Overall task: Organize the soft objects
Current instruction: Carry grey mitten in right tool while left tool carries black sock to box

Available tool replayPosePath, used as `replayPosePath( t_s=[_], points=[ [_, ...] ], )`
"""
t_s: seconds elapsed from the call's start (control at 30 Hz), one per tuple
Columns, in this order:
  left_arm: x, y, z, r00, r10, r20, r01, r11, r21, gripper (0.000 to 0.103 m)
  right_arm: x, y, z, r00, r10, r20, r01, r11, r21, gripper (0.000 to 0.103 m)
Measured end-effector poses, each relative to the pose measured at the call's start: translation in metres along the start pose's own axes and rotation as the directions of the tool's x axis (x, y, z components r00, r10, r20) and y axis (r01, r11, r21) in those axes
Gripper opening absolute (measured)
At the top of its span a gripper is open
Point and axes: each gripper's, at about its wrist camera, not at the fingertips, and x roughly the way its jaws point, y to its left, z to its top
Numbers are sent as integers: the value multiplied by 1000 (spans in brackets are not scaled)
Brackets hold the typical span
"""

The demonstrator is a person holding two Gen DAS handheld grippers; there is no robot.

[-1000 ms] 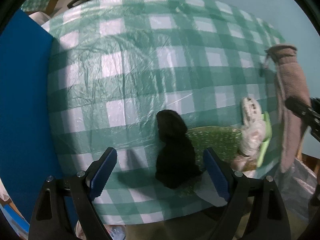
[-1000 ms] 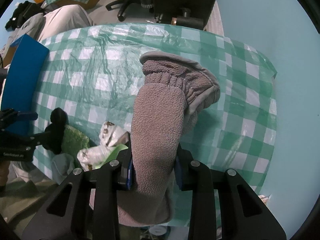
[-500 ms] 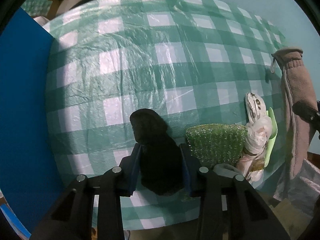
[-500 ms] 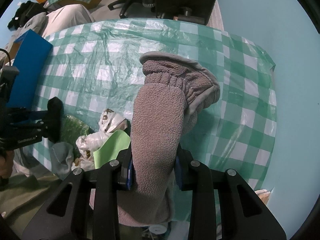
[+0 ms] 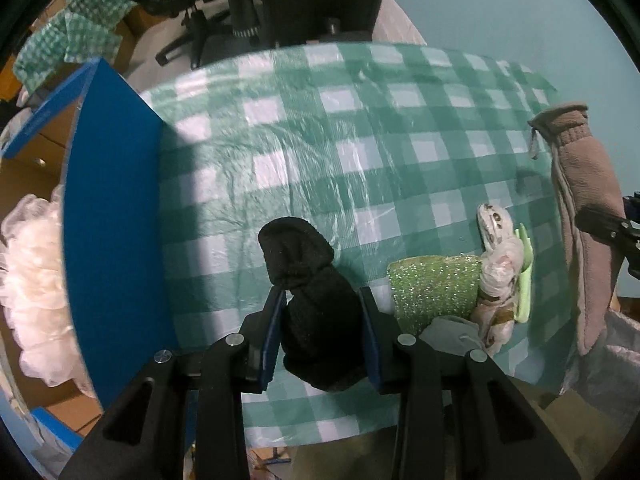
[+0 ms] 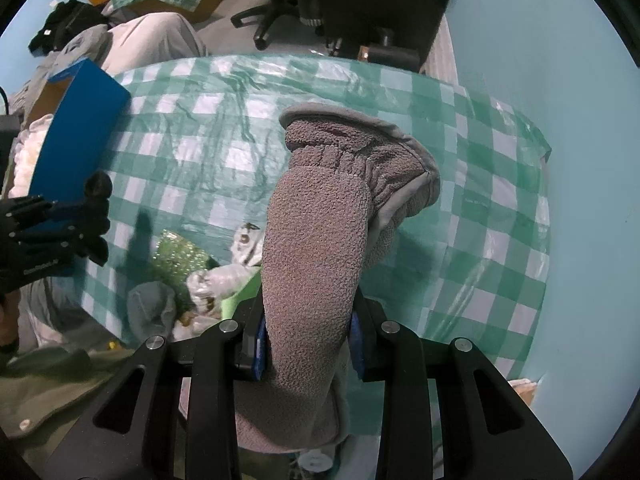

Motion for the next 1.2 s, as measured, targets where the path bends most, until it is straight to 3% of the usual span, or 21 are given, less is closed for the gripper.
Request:
replayPosePath(
  t_s=[0.23,0.4,1.2],
  points=[
    [-34,-2,11,999,-5,50,5,1000,2,36,-16,14,6,1000,7,27,-6,1000,-17,30],
    [-56,21,11,997,-7,76,6,1000,4,36,-24,26,11,999,15,42,-14,999,-32,30],
    [-94,72,-5,991,20,133,-12,998,-61,36,-58,102,41,991,66,112,-48,988,-149,30]
  ],
)
